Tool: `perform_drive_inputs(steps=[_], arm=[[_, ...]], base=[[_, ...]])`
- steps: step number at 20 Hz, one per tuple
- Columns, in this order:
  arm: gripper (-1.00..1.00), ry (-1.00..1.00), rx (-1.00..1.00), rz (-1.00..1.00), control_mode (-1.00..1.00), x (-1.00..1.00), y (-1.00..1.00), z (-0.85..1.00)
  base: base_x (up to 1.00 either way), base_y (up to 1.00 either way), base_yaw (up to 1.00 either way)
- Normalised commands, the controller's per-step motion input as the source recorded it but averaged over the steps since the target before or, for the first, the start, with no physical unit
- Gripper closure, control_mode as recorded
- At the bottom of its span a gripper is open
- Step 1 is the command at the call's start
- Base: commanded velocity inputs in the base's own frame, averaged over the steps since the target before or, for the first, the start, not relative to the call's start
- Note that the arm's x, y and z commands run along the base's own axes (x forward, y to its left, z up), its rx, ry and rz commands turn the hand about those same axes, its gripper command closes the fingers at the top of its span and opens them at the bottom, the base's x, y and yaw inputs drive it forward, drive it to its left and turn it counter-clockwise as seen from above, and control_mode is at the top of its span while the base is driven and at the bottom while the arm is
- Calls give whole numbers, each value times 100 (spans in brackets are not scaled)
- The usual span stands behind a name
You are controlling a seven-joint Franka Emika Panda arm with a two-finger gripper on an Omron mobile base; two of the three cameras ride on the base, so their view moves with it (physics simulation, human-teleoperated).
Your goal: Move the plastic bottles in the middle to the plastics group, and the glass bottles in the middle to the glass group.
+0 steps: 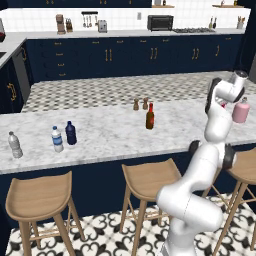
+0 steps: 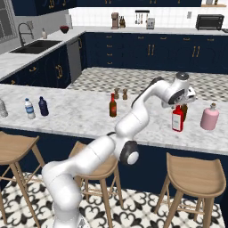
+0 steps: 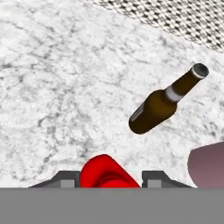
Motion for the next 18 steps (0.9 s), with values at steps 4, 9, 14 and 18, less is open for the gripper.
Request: perform_drive_inputs(steps=[4, 9, 14, 18], arm=[[-100, 19, 6, 0, -100, -2, 0, 52], [-100, 5, 4, 0, -100, -11, 0, 45], [-100, 5, 3, -6, -100, -26, 18, 13], [-100, 17, 0, -26, -100, -26, 41, 0]], base=[[0, 0, 0], [0, 0, 0], [0, 0, 0], [0, 0, 0]])
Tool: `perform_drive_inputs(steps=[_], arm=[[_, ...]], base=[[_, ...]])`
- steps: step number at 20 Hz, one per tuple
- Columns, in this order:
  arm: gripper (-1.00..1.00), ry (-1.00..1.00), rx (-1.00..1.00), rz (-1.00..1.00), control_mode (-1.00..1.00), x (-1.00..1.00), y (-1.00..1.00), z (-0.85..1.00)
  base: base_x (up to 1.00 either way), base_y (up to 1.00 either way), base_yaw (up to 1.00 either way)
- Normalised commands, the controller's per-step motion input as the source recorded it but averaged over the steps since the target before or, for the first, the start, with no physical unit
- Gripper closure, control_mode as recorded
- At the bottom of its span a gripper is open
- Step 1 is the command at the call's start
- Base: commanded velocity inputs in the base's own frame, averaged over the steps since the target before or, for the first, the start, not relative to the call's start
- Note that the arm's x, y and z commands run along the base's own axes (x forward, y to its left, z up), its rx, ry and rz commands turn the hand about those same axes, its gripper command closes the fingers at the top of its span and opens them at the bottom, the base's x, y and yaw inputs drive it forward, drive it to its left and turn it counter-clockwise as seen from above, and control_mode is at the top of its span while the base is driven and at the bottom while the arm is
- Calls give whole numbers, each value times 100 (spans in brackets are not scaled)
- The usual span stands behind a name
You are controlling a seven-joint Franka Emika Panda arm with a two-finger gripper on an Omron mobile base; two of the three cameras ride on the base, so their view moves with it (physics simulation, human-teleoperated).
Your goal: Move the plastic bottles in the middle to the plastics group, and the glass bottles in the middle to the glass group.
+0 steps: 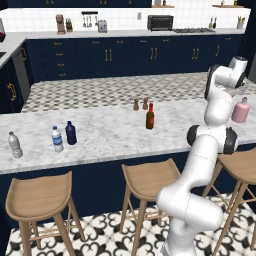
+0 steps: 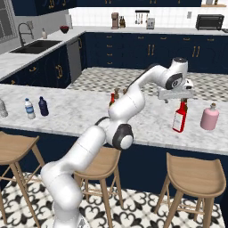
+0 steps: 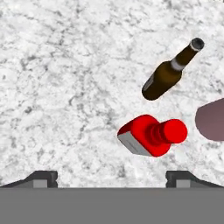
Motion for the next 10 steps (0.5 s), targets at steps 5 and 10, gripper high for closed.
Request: perform_drive_inputs(steps=[5, 10], arm=[[-100, 14, 0, -24, -100, -9, 42, 2], [-100, 5, 0, -18, -100, -58, 50, 0]], base=[[0, 0, 0], [0, 0, 0]])
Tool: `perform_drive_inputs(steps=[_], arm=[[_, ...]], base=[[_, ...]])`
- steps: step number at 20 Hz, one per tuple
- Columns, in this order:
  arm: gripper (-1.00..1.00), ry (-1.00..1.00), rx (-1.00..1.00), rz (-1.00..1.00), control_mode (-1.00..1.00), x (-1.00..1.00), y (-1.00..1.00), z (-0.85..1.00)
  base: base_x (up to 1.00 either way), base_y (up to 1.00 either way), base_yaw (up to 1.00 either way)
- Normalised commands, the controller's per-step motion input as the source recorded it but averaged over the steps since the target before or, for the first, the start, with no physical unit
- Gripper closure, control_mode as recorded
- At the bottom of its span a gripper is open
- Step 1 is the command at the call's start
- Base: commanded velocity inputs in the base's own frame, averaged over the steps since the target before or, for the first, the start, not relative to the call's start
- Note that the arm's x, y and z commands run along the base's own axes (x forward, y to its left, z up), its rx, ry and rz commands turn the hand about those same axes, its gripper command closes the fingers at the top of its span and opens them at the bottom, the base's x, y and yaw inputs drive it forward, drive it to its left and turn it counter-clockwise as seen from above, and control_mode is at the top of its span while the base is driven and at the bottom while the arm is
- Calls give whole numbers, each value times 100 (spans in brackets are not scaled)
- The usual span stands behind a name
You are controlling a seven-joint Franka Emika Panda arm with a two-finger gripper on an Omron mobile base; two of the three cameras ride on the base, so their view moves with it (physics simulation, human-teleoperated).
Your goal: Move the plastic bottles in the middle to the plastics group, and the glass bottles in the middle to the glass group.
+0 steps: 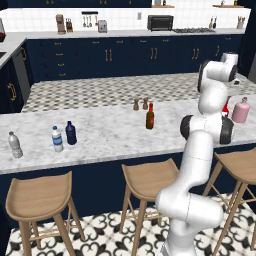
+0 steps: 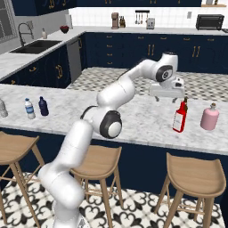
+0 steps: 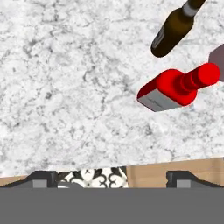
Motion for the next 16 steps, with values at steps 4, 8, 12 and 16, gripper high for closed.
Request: perform_drive_inputs(steps=[4, 8, 12, 16], arm=[[-100, 1, 0, -23, -100, -51, 76, -4], [-100, 0, 1, -6, -100, -27, 90, 2], [-100, -1, 0, 0, -100, -27, 100, 0], [-100, 1, -4, 0, -100, 4, 100, 5]], base=[[0, 0, 0], [0, 0, 0], [0, 0, 0], [0, 0, 0]])
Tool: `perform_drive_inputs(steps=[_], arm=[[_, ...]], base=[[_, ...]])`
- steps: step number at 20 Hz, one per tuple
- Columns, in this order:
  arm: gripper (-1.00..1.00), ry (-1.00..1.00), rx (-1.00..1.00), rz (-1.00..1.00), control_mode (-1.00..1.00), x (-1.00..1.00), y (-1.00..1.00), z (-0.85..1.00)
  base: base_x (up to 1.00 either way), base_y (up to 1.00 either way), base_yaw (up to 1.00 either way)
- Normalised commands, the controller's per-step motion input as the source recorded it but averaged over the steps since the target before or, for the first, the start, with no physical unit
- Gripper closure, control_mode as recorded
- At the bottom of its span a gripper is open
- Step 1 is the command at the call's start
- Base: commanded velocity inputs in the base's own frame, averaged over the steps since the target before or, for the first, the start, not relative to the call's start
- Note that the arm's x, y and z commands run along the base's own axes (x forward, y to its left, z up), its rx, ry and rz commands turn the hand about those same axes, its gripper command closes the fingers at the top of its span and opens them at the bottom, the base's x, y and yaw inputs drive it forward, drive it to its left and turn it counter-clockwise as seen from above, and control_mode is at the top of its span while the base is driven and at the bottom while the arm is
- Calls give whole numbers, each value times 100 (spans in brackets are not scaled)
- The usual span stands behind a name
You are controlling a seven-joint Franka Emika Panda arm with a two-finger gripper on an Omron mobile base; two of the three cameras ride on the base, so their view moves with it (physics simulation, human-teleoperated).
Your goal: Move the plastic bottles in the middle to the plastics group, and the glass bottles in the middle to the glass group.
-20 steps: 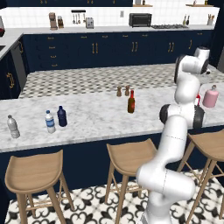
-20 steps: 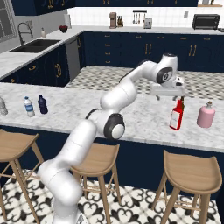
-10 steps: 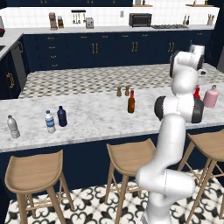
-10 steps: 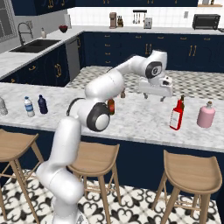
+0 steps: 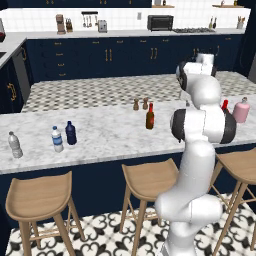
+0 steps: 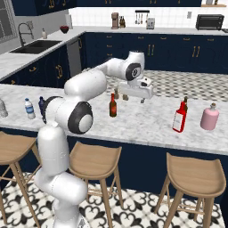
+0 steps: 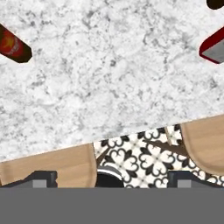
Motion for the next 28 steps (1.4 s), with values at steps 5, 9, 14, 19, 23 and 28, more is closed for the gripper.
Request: perform_drive_inputs(steps=[5, 9, 14, 19, 23, 28], arm=[[-100, 7, -7, 6, -100, 27, 99, 11], [-100, 12, -1, 18, -100, 52, 88, 1], [-100, 15, 0, 26, -100, 64, 65, -3], [-100, 3, 2, 27, -100, 52, 41, -21], [-100, 0, 4, 4, -100, 60, 10, -21], [-100, 0, 18, 0, -100, 31, -5, -20]], base=[[0, 0, 0], [0, 0, 0], [0, 0, 0], [0, 0, 0], [0, 0, 0], [0, 0, 0]])
